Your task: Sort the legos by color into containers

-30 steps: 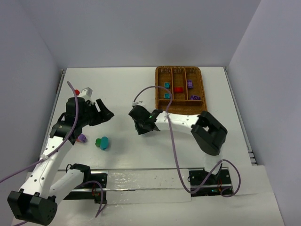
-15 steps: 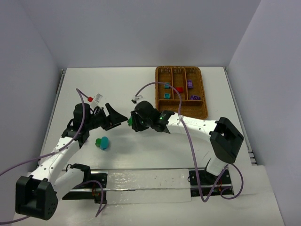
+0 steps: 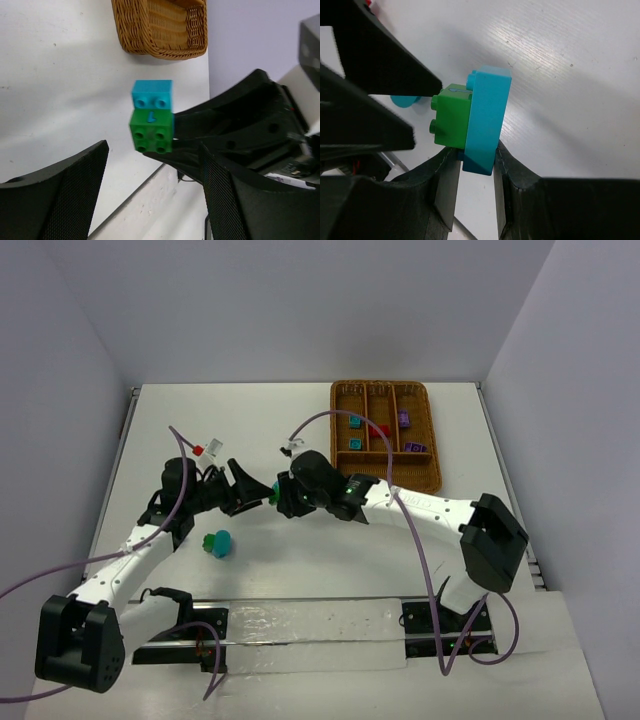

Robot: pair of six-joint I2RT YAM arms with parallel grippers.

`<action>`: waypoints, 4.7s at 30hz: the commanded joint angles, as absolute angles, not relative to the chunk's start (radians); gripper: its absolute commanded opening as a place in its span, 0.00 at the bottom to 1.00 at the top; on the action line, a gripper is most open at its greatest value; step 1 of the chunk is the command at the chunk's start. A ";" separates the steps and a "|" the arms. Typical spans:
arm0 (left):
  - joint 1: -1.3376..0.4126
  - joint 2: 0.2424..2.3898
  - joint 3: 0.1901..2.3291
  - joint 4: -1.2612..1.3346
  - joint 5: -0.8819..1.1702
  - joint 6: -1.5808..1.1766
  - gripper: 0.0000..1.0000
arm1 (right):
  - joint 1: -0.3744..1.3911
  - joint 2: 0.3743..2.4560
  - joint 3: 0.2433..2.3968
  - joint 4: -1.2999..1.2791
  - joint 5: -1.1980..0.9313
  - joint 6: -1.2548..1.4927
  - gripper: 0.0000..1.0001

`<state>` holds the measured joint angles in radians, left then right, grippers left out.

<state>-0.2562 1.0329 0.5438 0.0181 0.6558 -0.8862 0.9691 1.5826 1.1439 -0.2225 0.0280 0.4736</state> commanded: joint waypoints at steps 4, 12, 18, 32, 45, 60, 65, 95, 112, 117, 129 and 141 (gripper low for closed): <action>-0.259 1.042 0.548 0.090 0.650 -0.887 0.77 | 0.977 1.523 1.144 -0.167 0.011 0.460 0.00; -0.260 1.069 0.532 0.154 0.698 -0.920 0.70 | 0.977 1.539 1.165 -0.170 0.005 0.463 0.00; -0.259 1.083 0.537 0.172 0.716 -0.929 0.65 | 0.977 1.545 1.174 -0.173 -0.020 0.463 0.00; -0.261 1.102 0.533 0.216 0.752 -0.953 0.37 | 0.977 1.553 1.181 -0.177 -0.028 0.458 0.00; -0.248 0.999 0.513 0.162 0.773 -0.936 0.00 | 0.869 1.482 1.029 -0.034 -0.176 0.548 0.00; -0.215 0.933 0.597 -0.089 0.546 -0.869 0.00 | 0.765 1.497 1.136 -0.243 0.129 0.556 0.00; -0.215 0.892 0.682 -0.211 0.454 -0.828 0.00 | 0.655 1.598 1.249 -0.342 0.208 0.561 0.00; -0.372 0.946 0.832 -0.278 0.394 -0.810 0.00 | 0.424 2.059 1.833 -0.552 0.288 0.470 0.84; -0.705 1.586 1.297 -0.178 0.219 -0.762 0.00 | 0.275 1.228 1.083 -0.504 0.340 0.556 0.88; -0.756 1.862 1.500 -0.206 0.147 -0.744 0.00 | 0.265 1.003 0.911 -0.497 0.345 0.622 0.88; -0.818 2.150 1.833 -0.370 0.005 -0.707 0.78 | 0.266 0.806 0.877 -0.558 0.392 0.614 0.88; -0.839 1.766 1.662 -0.505 -0.254 -0.662 0.95 | 0.269 0.831 0.874 -0.514 0.273 0.586 0.88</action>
<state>-0.8354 2.0071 1.7114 -0.4364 -0.0824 -0.6992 0.2619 0.8274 0.8497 -0.5554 0.3318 0.6046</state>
